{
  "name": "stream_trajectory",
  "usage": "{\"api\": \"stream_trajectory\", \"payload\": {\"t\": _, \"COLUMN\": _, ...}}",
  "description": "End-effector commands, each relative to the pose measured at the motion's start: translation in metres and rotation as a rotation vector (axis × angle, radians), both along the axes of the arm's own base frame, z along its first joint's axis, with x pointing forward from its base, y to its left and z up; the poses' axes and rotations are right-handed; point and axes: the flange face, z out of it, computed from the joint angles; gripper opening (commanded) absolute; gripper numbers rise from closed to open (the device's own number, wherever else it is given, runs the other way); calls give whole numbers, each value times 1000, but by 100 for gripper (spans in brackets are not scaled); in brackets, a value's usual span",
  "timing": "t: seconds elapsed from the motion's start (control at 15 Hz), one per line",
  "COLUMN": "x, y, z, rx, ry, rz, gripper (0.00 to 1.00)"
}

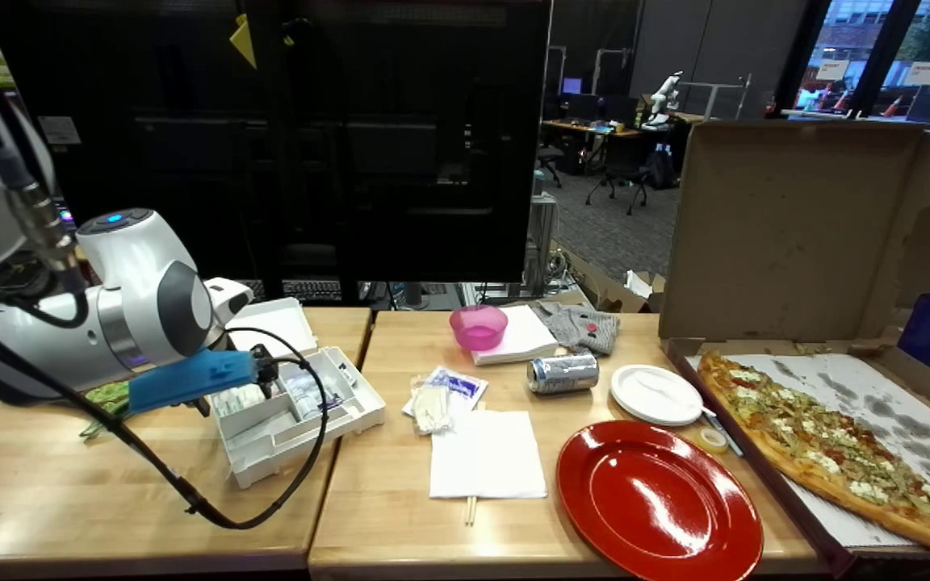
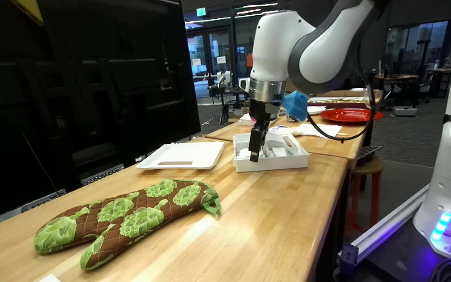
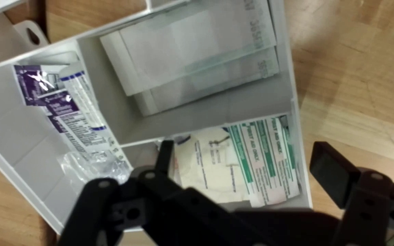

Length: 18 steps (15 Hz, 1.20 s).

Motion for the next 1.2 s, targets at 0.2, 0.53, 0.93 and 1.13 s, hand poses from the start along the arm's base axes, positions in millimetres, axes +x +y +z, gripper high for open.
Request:
{"api": "stream_trajectory", "payload": {"t": 0.2, "x": 6, "y": -1, "z": 3, "rx": -8, "ry": -3, "rz": 2, "gripper": 100}}
{"api": "stream_trajectory", "payload": {"t": 0.53, "x": 9, "y": -2, "z": 2, "rx": -1, "ry": 6, "rz": 0, "gripper": 81}}
{"api": "stream_trajectory", "payload": {"t": 0.93, "x": 13, "y": -6, "z": 4, "rx": 7, "ry": 0, "rz": -10, "gripper": 25}}
{"api": "stream_trajectory", "payload": {"t": 1.13, "x": 13, "y": -6, "z": 4, "rx": 4, "ry": -4, "rz": -10, "gripper": 4}}
